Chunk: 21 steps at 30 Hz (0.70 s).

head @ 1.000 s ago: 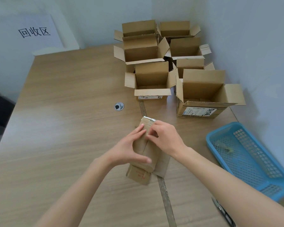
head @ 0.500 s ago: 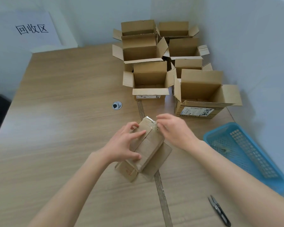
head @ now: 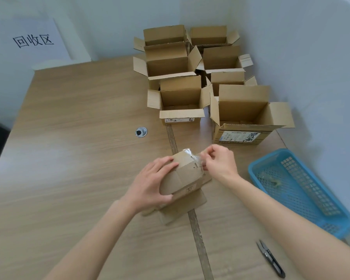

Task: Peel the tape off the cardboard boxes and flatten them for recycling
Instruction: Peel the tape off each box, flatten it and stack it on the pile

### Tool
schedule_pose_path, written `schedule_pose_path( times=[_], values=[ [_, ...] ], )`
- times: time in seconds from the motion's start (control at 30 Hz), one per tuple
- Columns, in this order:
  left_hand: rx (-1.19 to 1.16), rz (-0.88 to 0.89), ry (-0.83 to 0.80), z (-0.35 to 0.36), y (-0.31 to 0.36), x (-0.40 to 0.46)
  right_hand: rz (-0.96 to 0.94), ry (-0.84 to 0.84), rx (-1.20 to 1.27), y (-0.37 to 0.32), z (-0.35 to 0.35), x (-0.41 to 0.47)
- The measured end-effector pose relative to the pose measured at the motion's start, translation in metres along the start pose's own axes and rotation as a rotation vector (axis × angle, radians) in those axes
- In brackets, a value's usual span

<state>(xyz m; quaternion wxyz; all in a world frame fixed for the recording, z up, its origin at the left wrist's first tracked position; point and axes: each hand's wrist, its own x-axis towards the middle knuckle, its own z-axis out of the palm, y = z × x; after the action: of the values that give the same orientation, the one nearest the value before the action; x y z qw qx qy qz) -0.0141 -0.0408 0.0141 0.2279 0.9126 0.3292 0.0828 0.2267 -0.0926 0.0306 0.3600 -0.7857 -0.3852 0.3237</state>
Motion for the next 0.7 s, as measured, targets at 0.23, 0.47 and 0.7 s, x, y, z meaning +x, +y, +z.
schedule_pose_path(
  times=[0.23,0.47,0.7],
  values=[
    [0.059,0.049,-0.072,-0.001,-0.003,-0.002,-0.053,-0.363,-0.082,0.002,-0.004,-0.003],
    [0.069,-0.072,0.124,0.011,0.023,0.005,0.047,-0.631,0.202,0.009,-0.010,-0.001],
    [0.097,-0.058,0.165,0.019,0.022,0.001,-0.350,-0.134,-0.387,-0.006,-0.001,-0.004]
  ],
)
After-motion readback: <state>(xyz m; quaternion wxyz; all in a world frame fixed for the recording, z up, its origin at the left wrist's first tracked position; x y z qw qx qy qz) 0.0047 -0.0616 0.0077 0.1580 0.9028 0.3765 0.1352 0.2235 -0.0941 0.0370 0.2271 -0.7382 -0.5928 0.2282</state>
